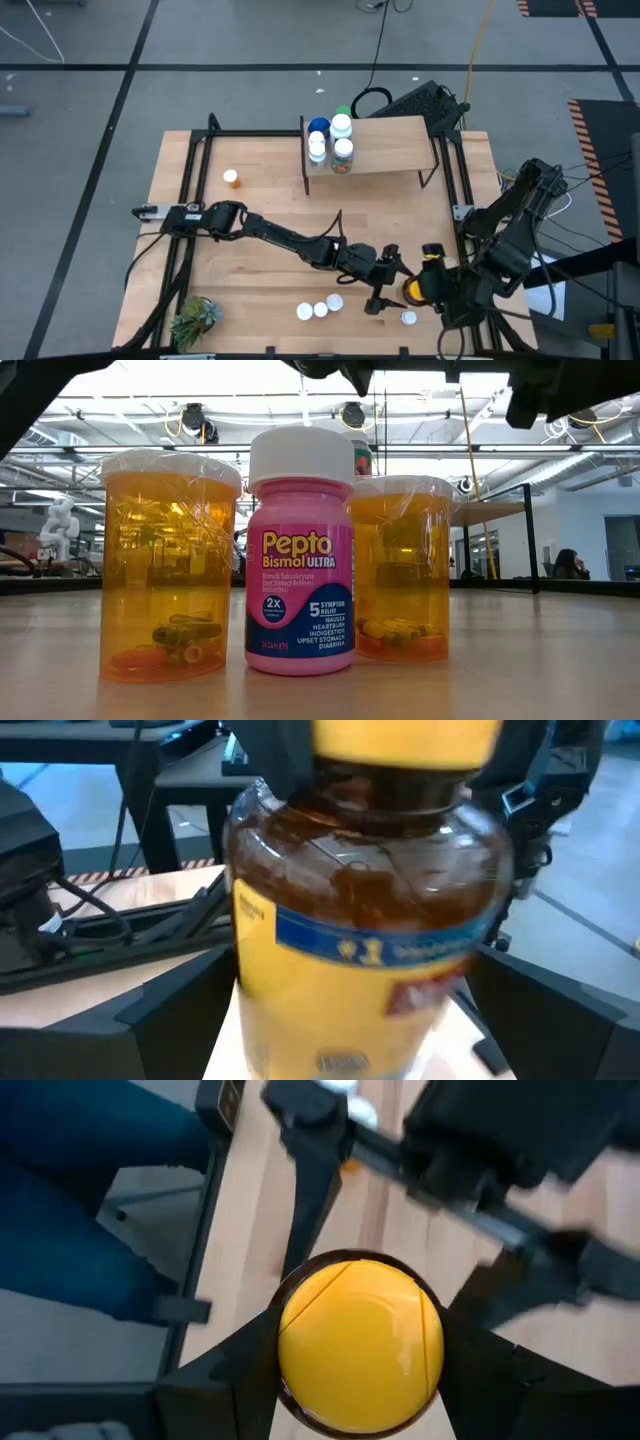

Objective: Pick and place medicine bottles onto shelf by color
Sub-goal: Put the yellow bottle on the shelf

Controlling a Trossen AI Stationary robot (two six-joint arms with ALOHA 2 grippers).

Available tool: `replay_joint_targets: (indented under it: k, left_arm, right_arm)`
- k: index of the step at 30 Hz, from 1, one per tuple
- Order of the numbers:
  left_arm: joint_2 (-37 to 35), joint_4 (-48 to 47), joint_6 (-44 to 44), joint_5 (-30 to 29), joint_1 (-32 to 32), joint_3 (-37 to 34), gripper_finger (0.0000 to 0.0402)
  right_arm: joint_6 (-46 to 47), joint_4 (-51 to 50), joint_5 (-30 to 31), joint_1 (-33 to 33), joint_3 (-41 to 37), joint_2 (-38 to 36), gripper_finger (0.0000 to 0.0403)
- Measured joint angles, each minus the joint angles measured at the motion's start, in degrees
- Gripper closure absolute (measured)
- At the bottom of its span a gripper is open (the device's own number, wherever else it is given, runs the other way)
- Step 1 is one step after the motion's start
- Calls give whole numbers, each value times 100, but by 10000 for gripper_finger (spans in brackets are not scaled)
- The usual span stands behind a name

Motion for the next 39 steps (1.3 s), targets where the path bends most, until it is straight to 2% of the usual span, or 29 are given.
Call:
replay_joint_targets:
  k: [4,11,14,19,22,25,30,33,36,39]
  left_arm:
    - [0,23,120,277,-1,0,9]
    - [0,-80,50,299,-15,0,13]
    - [0,-87,15,296,-19,0,42]
    - [0,-88,-22,268,-28,0,117]
    - [2,-110,-65,181,-17,0,123]
    - [9,-98,-69,-266,-35,0,123]
    - [7,-25,89,-1619,-153,0,106]
    - [7,177,258,-2272,-190,0,109]
    - [2,487,457,-2711,-189,0,117]
    - [0,883,659,-2973,-117,0,115]
  right_arm:
    - [-547,337,99,-158,0,0,196]
    - [-883,519,302,-193,0,0,195]
    - [-763,521,290,-176,0,0,195]
    - [-594,442,294,-77,0,0,195]
    - [-392,250,300,-36,0,0,192]
    - [-241,256,403,-32,-43,-10,177]
    - [235,181,1013,-23,-52,-84,146]
    - [473,184,1366,-16,-44,-314,141]
    - [637,191,2152,45,-42,-592,140]
    - [600,217,3373,177,-39,-873,139]
